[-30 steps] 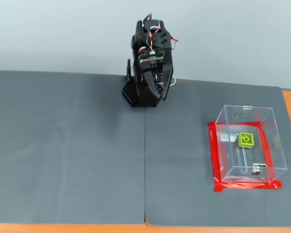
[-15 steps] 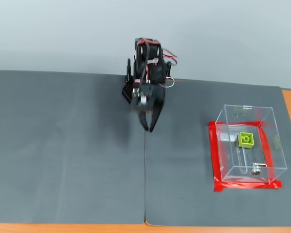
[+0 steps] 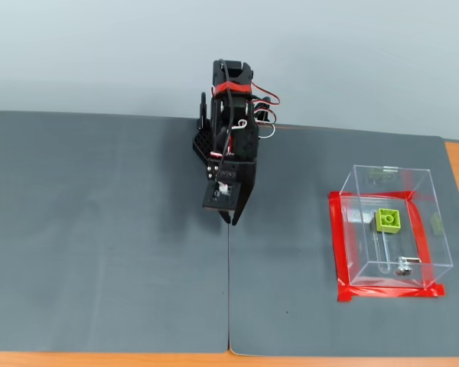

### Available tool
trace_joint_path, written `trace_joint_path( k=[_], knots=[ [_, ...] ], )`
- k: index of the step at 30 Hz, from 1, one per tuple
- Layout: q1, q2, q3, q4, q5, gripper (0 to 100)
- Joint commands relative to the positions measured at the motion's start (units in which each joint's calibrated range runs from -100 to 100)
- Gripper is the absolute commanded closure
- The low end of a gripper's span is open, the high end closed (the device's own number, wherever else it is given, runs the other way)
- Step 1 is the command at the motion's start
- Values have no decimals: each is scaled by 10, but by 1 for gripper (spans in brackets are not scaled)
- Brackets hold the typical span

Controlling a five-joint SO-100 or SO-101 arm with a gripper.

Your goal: Pick the green lego block and place it into the transparent box

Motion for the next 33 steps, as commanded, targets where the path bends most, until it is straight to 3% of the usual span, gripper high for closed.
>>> trace_joint_path(
  k=[1,12,23,33],
  knots=[
    [-25,-4,2,-11,22,98],
    [-65,-6,4,-12,42,98],
    [-44,-6,-31,113,46,98],
    [-44,-5,-34,119,46,98]
  ],
)
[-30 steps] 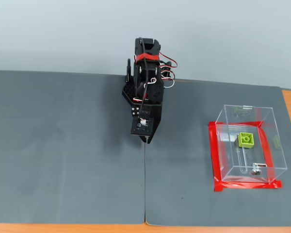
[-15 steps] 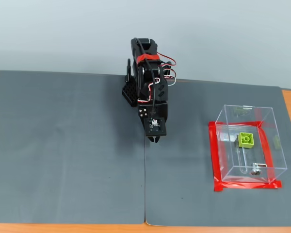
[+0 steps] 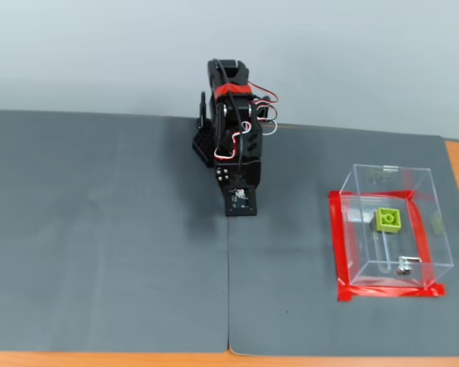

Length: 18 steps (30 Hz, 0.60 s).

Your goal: Pick the green lego block and place it into the transparent box

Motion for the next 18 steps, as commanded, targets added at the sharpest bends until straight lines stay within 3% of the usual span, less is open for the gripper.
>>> trace_joint_path(
  k=[1,18],
  knots=[
    [5,-3,-37,3,-2,98],
    [6,-2,-41,3,-2,98]
  ],
)
